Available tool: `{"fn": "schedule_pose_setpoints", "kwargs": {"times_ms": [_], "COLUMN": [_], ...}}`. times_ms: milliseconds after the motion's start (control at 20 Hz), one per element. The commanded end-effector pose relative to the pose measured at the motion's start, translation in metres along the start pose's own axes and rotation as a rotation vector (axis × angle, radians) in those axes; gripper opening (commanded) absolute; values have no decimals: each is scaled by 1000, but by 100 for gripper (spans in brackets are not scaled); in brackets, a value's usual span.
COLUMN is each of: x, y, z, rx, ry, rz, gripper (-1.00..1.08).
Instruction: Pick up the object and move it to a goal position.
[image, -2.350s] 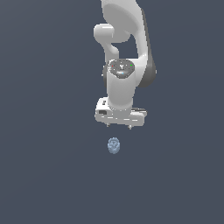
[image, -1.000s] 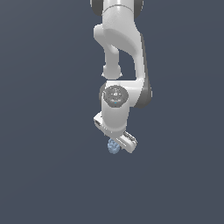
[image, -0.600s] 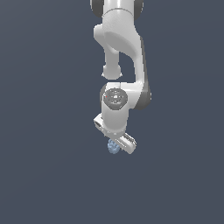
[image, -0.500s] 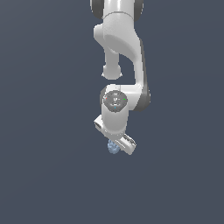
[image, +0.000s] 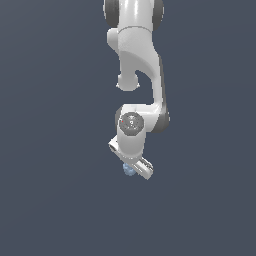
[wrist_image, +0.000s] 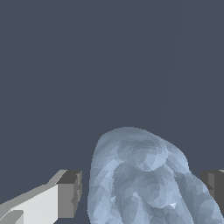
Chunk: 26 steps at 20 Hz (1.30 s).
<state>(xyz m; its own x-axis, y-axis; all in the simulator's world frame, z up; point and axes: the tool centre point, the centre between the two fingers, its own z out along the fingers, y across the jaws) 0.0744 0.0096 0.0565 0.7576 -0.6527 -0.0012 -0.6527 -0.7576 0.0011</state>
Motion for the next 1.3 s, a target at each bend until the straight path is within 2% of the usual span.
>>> {"fn": "schedule_pose_setpoints", "kwargs": {"times_ms": [0, 550, 700, 950, 1250], "x": [1, 1, 9, 40, 96], "y": [-1, -1, 0, 3, 16], "z": [-1, -1, -10, -49, -138], "rx": [1, 2, 13, 62, 165], "ry": [1, 2, 18, 84, 224], "rz": [0, 0, 0, 0, 0], "gripper": [-100, -100, -100, -100, -100]}}
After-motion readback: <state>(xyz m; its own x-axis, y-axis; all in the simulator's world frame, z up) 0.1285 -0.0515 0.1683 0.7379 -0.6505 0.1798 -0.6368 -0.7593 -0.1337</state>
